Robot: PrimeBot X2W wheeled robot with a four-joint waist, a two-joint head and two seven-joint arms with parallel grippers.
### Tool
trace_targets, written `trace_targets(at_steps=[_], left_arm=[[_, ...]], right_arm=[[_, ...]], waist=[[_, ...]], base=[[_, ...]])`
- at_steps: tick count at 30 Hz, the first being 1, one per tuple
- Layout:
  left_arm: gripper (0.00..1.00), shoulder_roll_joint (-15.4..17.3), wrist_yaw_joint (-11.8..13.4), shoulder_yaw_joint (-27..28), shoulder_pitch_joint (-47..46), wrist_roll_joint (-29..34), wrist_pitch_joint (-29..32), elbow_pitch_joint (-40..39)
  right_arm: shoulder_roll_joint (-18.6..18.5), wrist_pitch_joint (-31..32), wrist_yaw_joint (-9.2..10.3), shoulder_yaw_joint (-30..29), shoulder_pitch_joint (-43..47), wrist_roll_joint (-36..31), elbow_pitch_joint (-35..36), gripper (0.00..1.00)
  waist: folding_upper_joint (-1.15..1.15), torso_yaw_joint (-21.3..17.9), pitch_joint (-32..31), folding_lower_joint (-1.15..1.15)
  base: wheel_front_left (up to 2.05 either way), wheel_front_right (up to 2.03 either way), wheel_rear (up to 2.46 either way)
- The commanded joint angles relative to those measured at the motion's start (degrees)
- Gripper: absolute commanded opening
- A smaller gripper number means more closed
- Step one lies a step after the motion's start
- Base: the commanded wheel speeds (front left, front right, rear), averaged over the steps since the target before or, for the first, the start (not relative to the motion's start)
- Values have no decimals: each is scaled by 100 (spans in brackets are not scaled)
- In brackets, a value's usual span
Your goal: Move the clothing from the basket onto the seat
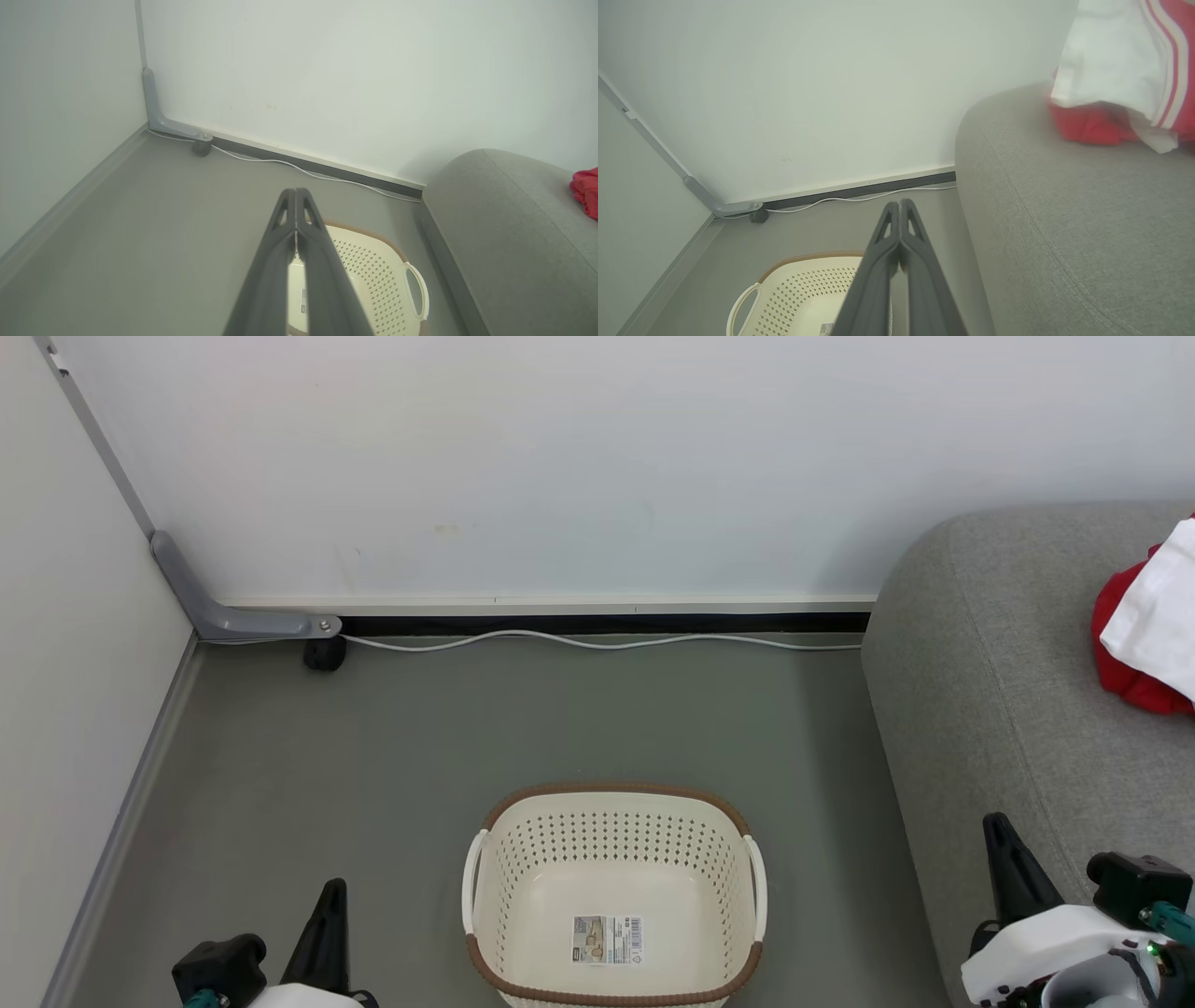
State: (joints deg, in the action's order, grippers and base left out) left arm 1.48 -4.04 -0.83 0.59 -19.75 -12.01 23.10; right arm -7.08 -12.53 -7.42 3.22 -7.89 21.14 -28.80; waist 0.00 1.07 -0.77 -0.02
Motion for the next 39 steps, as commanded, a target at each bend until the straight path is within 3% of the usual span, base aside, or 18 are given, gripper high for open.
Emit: trace_targets(at_steps=[1,39], left_arm=[[0,66,-41,75,-224,-216,38,-184],[0,92,-146,298,-376,-2649,660,-439]], right_arm=[[-52,59,-1,-59,-172,213,193,0],[112,693,-3,-372,-50,2599,642,0]], waist=[[0,-2,3,2],[0,-38,35,2]], base=[[0,0,0],[0,0,0]])
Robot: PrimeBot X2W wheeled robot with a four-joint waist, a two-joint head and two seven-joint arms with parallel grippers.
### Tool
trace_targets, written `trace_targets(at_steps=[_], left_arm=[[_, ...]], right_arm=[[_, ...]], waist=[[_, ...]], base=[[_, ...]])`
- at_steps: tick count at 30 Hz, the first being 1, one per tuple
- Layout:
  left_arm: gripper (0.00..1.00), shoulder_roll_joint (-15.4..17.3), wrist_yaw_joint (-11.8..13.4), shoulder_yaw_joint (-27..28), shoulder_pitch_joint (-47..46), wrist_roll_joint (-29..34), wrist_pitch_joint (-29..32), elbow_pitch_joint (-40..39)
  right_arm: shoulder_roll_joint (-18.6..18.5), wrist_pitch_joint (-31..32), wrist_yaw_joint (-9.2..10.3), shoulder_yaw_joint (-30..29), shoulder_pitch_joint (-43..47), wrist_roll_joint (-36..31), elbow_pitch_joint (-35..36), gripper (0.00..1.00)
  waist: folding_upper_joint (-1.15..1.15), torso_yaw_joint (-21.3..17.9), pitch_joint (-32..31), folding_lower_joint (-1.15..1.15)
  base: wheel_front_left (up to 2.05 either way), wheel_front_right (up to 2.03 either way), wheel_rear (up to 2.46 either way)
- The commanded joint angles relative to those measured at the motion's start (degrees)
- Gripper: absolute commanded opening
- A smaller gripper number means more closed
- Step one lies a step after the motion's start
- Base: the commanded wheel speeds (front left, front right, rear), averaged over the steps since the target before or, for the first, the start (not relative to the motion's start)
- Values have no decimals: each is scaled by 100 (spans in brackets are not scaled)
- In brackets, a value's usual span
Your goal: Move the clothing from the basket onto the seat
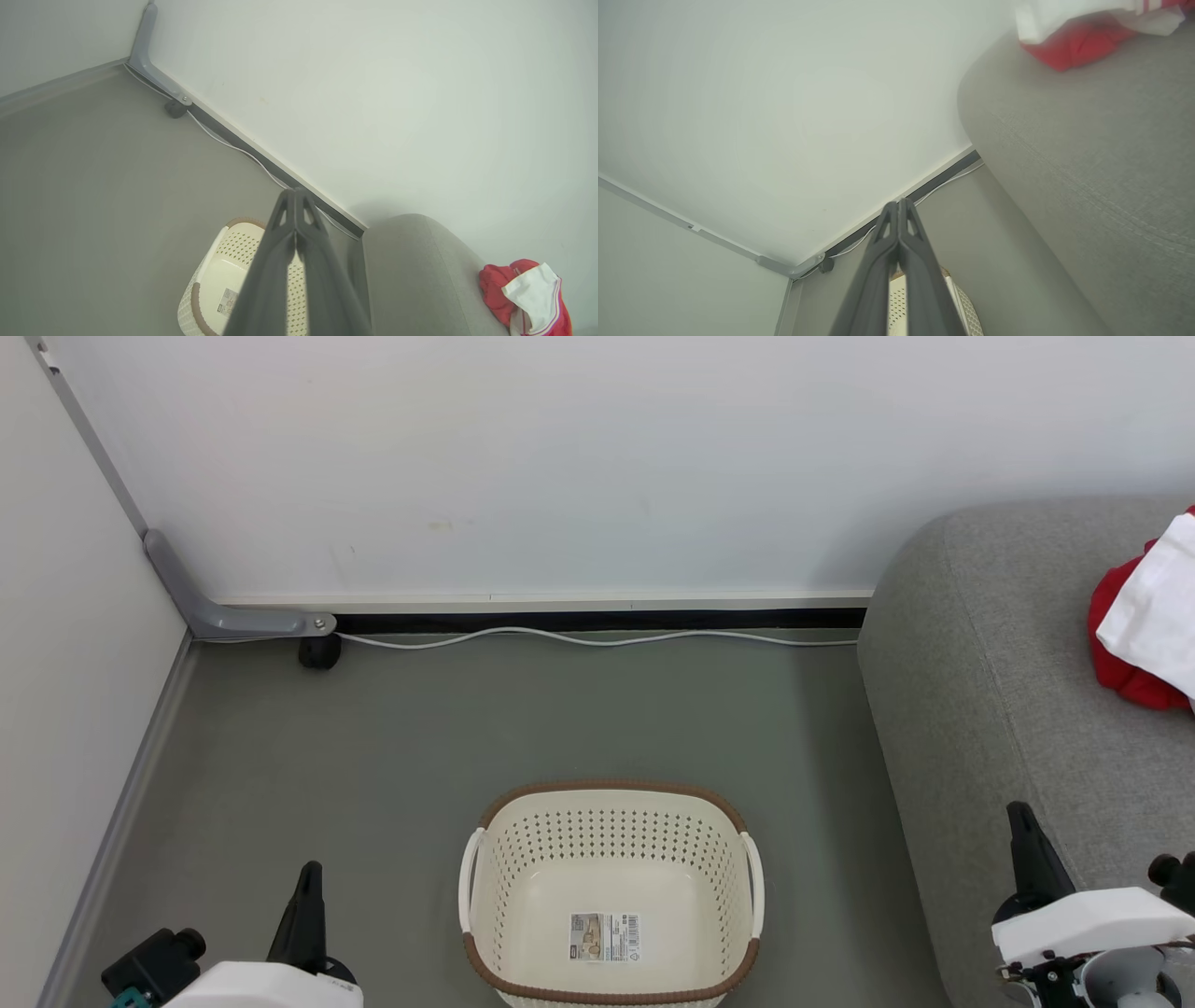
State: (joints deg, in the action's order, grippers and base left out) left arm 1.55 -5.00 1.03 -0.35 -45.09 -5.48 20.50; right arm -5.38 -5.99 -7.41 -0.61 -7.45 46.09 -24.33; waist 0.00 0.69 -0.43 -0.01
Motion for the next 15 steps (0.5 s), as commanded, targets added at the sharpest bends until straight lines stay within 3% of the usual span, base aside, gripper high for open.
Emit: trace_targets(at_steps=[1,15], left_arm=[[0,85,-53,119,-287,-179,23,-185],[0,94,-91,204,-346,-1073,255,-276]], right_arm=[[-54,56,-4,3,-91,167,207,0],[6,293,-5,-115,-48,1043,369,0]], waist=[[0,-1,1,1],[0,-15,13,1]], base=[[0,0,0],[0,0,0]])
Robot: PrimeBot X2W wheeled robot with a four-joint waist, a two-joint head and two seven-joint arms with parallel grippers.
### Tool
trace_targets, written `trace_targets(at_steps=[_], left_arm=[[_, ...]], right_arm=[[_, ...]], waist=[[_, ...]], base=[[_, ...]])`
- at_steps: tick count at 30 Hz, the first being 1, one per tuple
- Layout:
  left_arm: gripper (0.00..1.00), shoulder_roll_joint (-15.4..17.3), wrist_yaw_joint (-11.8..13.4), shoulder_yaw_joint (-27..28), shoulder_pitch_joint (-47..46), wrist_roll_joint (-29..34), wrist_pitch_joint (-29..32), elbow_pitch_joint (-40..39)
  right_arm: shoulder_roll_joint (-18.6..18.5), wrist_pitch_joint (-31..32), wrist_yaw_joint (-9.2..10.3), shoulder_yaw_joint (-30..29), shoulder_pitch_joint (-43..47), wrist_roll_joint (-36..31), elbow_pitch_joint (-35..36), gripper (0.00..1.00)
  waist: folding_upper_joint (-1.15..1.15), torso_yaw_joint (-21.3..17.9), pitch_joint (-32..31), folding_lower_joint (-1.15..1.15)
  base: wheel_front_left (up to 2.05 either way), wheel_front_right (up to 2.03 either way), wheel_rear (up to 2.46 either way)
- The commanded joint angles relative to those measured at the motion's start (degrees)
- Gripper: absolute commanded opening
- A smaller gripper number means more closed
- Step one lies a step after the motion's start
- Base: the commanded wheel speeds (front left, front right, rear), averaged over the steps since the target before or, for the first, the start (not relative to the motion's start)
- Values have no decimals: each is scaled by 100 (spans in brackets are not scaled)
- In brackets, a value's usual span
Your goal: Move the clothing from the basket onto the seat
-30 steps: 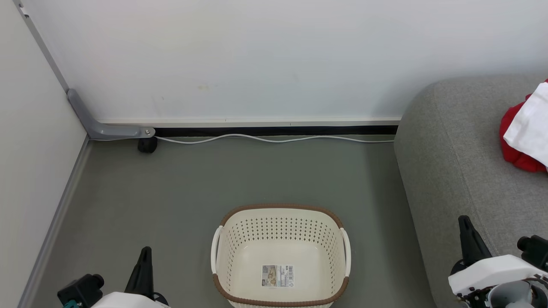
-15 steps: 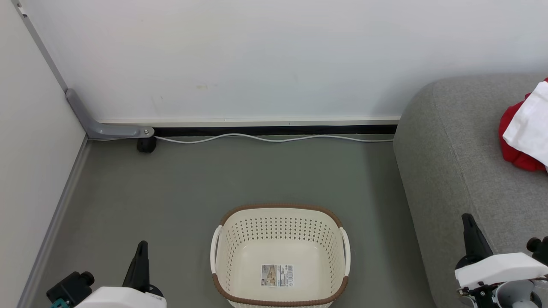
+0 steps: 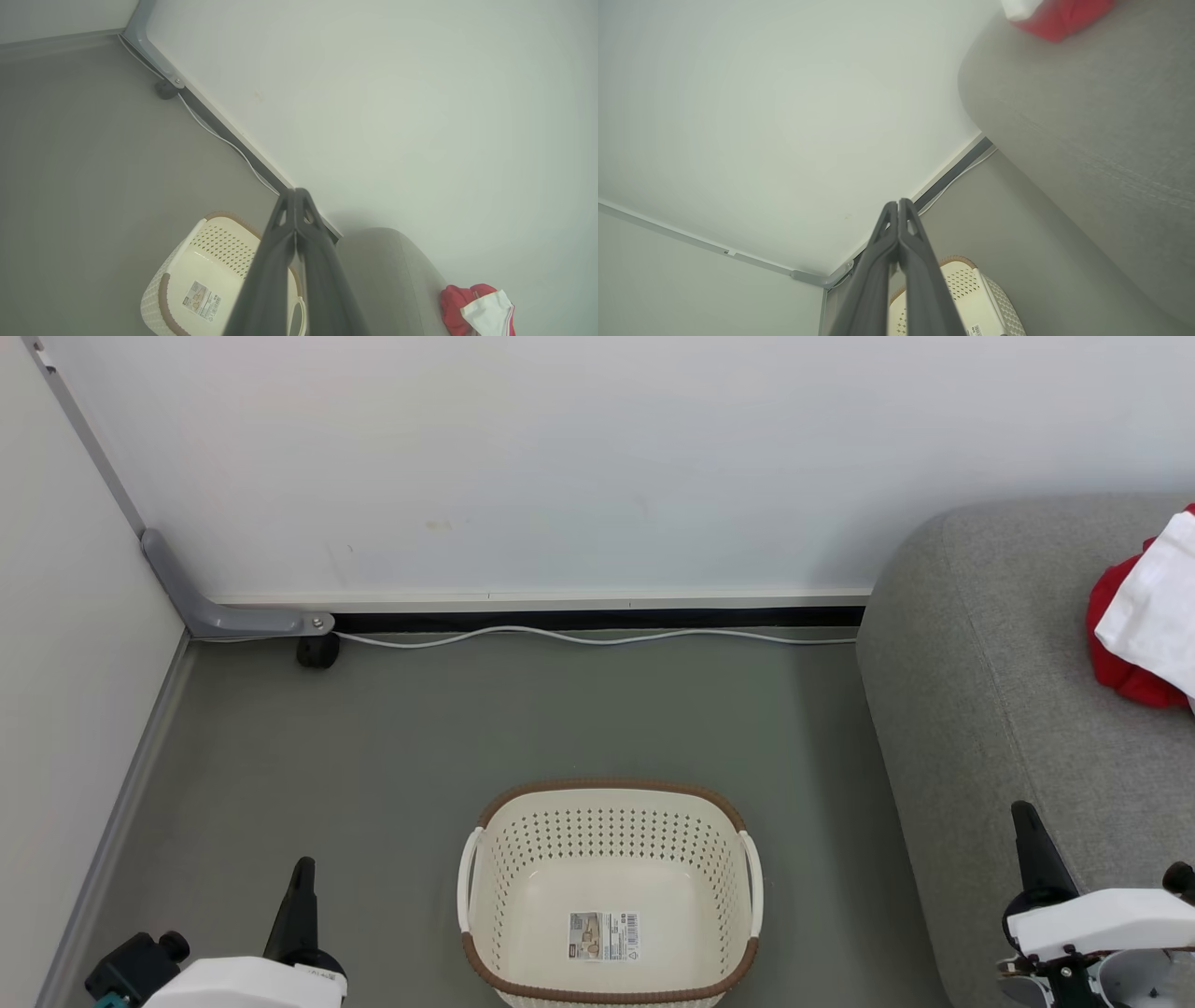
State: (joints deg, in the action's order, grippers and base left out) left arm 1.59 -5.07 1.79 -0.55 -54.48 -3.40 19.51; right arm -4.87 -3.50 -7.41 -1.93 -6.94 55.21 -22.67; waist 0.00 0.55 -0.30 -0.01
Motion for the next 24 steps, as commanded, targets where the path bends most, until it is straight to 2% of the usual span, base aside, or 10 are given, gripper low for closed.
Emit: trace_targets(at_steps=[1,24], left_arm=[[0,92,-87,134,-329,-199,64,-183],[0,106,-148,268,-422,-1604,429,-325]], right_arm=[[-40,60,-5,8,-96,194,215,0],[54,430,-6,-177,-29,1572,471,0]], waist=[[0,-1,1,0],[0,-22,20,0]], base=[[0,0,0],[0,0,0]])
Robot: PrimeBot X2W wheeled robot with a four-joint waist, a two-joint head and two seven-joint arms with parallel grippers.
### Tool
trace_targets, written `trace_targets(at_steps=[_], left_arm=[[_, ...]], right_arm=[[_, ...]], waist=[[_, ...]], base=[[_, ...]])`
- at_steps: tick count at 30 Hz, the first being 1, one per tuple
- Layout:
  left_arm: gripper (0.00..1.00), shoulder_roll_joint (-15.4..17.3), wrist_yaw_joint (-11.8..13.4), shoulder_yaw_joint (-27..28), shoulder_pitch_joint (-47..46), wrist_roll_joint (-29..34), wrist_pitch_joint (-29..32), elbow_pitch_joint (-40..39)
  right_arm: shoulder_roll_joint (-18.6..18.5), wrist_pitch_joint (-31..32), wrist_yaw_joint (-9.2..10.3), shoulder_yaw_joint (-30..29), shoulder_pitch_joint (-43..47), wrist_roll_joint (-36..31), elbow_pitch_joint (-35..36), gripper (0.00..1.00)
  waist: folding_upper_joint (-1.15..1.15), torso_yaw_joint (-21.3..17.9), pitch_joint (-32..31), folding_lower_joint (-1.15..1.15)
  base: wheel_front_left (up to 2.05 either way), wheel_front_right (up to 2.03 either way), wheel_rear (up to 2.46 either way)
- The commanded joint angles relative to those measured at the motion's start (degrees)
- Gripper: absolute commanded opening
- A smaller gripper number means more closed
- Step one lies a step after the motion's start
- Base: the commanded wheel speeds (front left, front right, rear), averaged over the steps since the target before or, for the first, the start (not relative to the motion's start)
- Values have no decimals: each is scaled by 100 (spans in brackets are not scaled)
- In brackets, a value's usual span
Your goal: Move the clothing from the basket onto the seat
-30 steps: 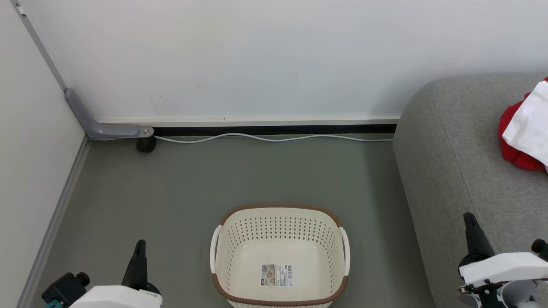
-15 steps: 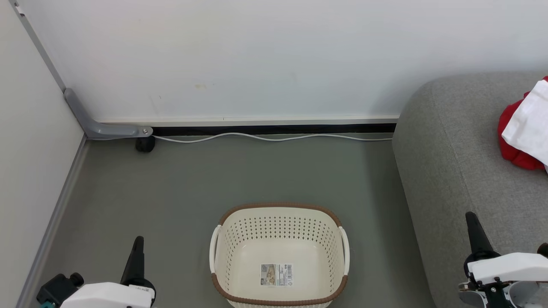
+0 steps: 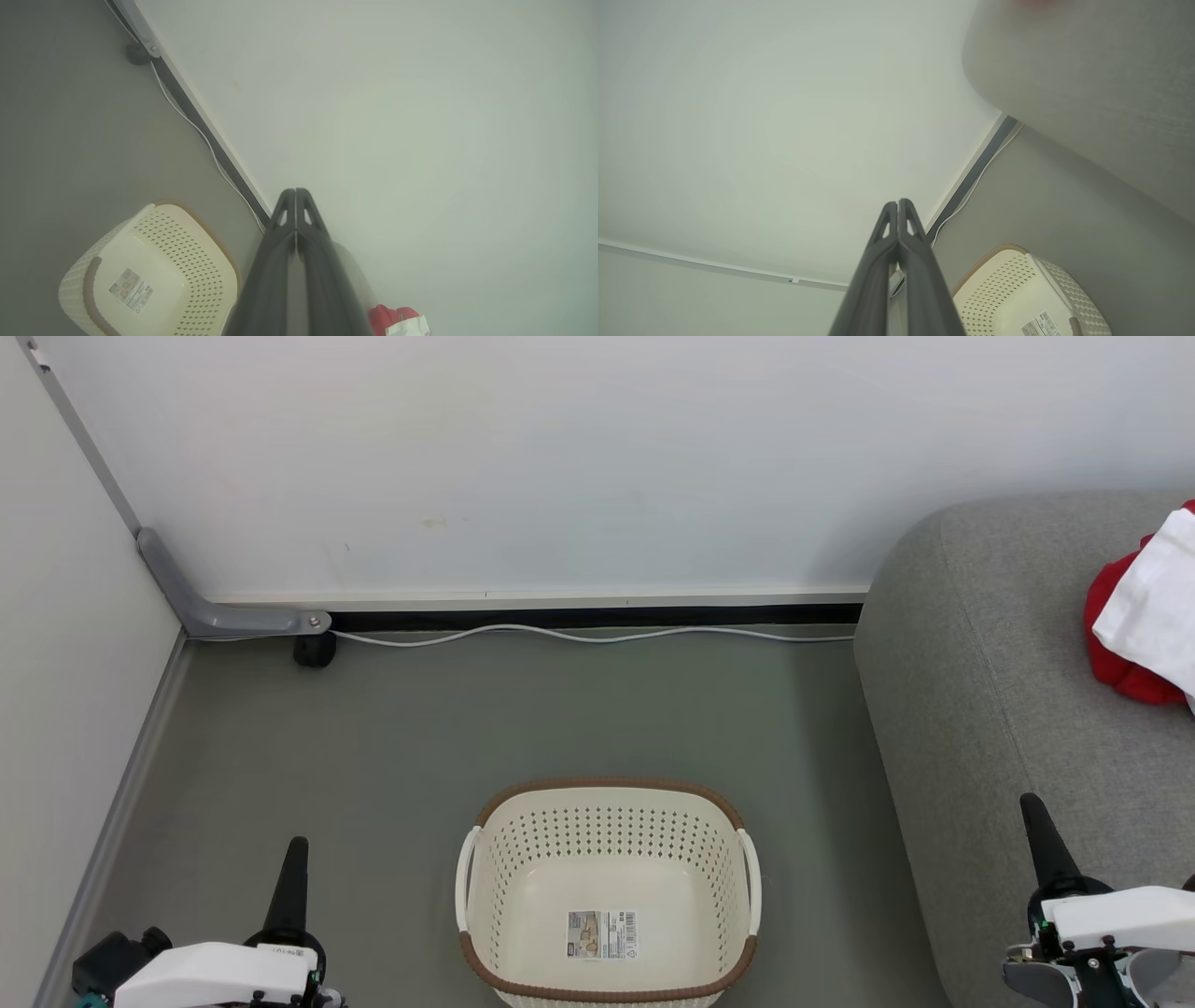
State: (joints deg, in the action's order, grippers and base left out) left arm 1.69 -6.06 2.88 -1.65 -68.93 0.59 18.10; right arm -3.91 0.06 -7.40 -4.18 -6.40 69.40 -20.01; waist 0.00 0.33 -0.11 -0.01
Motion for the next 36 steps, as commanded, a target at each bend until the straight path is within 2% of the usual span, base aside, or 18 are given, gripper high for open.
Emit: trace_targets(at_steps=[1,33,36], left_arm=[[0,97,-52,165,-317,-223,46,-191],[0,119,-141,360,-452,-2272,578,-398],[0,119,-143,364,-455,-2323,591,-403]], right_arm=[[-38,91,-7,40,-80,216,217,0],[99,631,-9,-229,19,2226,590,0],[103,644,-9,-236,21,2276,599,0]], waist=[[0,-2,1,0],[0,-32,28,0],[0,-33,29,0]], base=[[0,0,0],[0,0,0],[0,0,0]])
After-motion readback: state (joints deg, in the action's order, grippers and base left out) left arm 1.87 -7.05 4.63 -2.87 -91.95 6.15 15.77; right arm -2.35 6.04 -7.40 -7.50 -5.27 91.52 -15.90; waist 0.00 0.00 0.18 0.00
